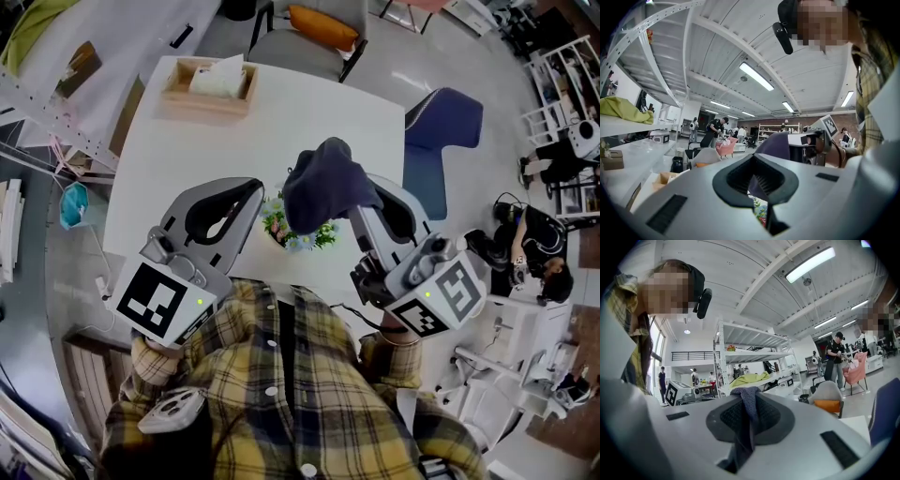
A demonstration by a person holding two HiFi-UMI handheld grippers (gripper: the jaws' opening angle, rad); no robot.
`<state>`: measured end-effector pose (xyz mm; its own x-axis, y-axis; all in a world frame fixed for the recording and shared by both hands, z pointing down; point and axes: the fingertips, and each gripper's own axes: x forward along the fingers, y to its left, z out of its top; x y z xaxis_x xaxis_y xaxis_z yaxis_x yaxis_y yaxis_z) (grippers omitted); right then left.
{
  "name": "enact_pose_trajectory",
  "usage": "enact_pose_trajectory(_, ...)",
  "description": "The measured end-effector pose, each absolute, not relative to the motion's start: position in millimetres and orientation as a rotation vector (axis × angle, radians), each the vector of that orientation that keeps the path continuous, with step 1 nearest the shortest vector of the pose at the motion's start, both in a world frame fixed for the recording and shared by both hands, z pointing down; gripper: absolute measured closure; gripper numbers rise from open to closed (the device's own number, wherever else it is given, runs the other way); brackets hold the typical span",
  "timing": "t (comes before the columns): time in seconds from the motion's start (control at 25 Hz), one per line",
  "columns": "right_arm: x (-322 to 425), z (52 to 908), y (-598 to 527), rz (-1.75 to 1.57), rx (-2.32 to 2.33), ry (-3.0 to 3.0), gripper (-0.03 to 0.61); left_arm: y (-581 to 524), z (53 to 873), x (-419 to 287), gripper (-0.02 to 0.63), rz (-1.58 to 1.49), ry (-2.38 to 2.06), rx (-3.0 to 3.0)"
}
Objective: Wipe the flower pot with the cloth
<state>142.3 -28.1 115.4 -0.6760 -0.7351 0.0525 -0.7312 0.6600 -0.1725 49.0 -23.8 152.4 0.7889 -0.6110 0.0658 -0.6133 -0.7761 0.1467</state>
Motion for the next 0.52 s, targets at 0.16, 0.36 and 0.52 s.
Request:
enact_pose_trajectory(0.16,143.2,116.8,-25.7,-0.29,-1.254,2.843,0.565,-24.4,153.7,50.6,0.605,0.028,-0.977,2.816)
enact_pose_trajectory(0.36,143.2,117.5,-27.0,-0.29,-1.258,2.842,0.565,-26.3,156.9,51.2,0.605,0.034,-0.974,2.816)
enact_pose_trajectory(0.52,144.4,116.9,-28.8,-0.284,-1.266,2.84,0.565,-29.5,157.8,52.2,0.606,0.037,-0.965,2.82)
